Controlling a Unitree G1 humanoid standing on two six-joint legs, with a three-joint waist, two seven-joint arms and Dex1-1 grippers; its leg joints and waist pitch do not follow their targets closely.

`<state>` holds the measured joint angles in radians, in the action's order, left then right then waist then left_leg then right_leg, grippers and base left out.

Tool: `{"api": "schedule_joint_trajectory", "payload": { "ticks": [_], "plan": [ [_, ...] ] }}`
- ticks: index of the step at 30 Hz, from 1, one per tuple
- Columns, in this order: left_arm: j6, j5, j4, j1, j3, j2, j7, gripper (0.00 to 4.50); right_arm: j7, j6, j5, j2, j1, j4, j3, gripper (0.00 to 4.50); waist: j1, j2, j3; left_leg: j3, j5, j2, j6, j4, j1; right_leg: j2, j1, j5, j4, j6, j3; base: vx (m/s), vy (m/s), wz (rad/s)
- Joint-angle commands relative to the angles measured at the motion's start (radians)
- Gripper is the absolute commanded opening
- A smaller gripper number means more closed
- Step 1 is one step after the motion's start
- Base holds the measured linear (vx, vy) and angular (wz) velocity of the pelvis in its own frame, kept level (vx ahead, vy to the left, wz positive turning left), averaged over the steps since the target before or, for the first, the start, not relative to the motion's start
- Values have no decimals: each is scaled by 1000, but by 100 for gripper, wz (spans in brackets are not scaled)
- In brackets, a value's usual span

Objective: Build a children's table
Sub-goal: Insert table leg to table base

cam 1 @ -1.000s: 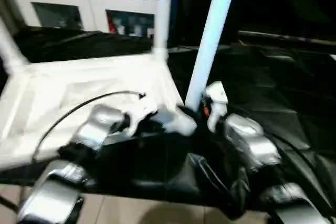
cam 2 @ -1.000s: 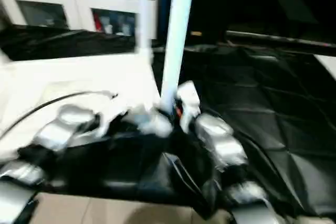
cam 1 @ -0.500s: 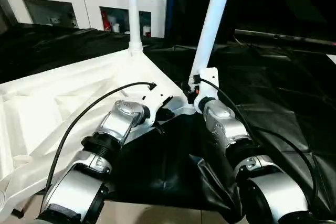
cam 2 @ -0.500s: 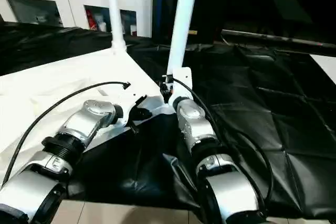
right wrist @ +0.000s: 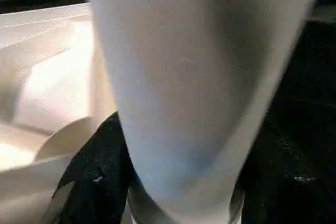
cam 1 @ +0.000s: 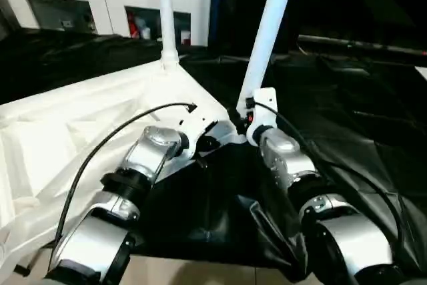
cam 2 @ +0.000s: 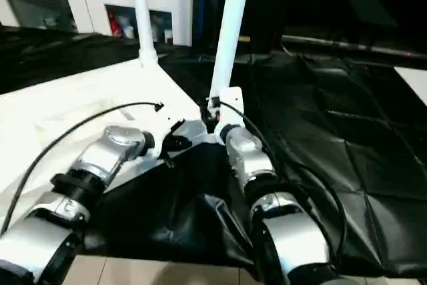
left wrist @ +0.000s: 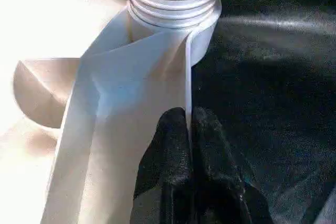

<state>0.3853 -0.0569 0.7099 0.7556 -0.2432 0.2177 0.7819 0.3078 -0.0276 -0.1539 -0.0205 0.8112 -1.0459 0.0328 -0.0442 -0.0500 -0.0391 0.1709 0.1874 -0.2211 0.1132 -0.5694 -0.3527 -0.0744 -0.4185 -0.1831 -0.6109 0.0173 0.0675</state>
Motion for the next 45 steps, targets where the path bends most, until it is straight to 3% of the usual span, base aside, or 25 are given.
{"api": "schedule_joint_trajectory", "payload": {
  "ticks": [1,2,6,7,8,10,12,13,14,17,18,21,29,32,33,36,45],
  "plan": [
    [-23,24,-43,4,34,21,13,0,59,32,-20,-17,-30,16,10,312,-9,11,60,9,123,-2,-55,57,-8,-51,71,-21,55,232,-43,0,0,0],
    [-65,32,-54,-8,29,32,48,0,122,61,-32,-45,-62,99,0,345,-12,9,61,9,103,-2,-68,55,-7,-52,74,10,53,245,-43,0,0,0],
    [-99,43,-81,-33,15,58,115,0,254,152,-69,-106,-145,286,-31,357,-22,10,60,12,43,-1,-116,49,-7,-52,78,87,47,266,-44,0,0,0],
    [-102,44,-88,-37,11,65,129,0,283,170,-75,-120,-163,322,-42,365,-23,10,58,12,45,-1,-116,49,-6,-50,78,78,48,265,-43,0,0,0],
    [-157,53,-114,-58,-6,86,198,0,369,215,-82,-169,-220,427,-88,380,-26,8,56,12,52,-3,-115,49,-6,-53,79,60,49,263,-44,0,0,0],
    [-173,61,-125,-67,-9,94,228,0,399,232,-84,-185,-238,460,-101,394,-28,13,54,13,62,-3,-111,51,-5,-52,76,34,52,255,-45,0,0,0],
    [-202,73,-146,-81,-17,107,272,0,445,237,-71,-216,-268,507,-127,410,-29,13,50,14,116,-6,-82,54,-2,-55,72,-60,61,238,-45,0,0,0],
    [-204,86,-171,-95,-26,122,315,0,490,229,-57,-249,-298,552,-152,410,-30,23,49,11,130,-7,-71,56,-1,-56,71,-82,62,236,-45,0,0,0],
    [-211,92,-198,-110,-37,137,356,0,532,231,-53,-281,-331,608,-167,410,-31,18,47,14,157,-7,-60,56,2,-55,69,-123,69,225,-46,0,0,0],
    [-213,113,-253,-136,-49,159,432,0,597,273,-68,-333,-390,720,-190,410,-41,20,48,13,137,-9,-57,56,3,-53,68,-97,62,222,-48,0,0,0],
    [-212,116,-258,-138,-50,160,437,0,601,277,-69,-337,-393,726,-191,410,-49,22,48,14,136,-10,-57,55,8,-52,66,-83,61,222,-48,0,0,0],
    [-192,131,-289,-149,-52,165,463,0,623,290,-76,-350,-406,745,-204,410,-50,24,49,15,140,-8,-52,54,9,-52,64,-83,61,229,-48,0,0,0],
    [-182,140,-319,-168,-57,168,486,0,620,302,-69,-342,-411,767,-219,410,-54,22,53,12,96,-4,-46,51,0,-51,73,-27,51,226,-46,0,0,0],
    [-175,142,-330,-173,-56,170,490,0,621,317,-70,-342,-411,774,-220,375,-55,22,54,12,96,-4,-48,50,1,-51,73,-27,51,226,-46,0,0,0],
    [-175,140,-331,-174,-55,170,492,0,614,321,-67,-339,-408,769,-217,375,-55,28,54,11,94,-4,-47,49,2,-51,72,-22,49,228,-46,0,0,0],
    [-169,140,-334,-174,-54,169,502,0,614,317,-66,-335,-404,759,-213,342,-54,25,55,12,96,-4,-46,49,2,-50,73,-12,48,234,-46,0,0,0],
    [-152,133,-344,-179,-61,173,513,0,636,321,-70,-340,-414,764,-224,323,-54,26,55,10,114,-4,-38,48,1,-50,74,-38,49,229,-45,0,0,0]
  ]
}}
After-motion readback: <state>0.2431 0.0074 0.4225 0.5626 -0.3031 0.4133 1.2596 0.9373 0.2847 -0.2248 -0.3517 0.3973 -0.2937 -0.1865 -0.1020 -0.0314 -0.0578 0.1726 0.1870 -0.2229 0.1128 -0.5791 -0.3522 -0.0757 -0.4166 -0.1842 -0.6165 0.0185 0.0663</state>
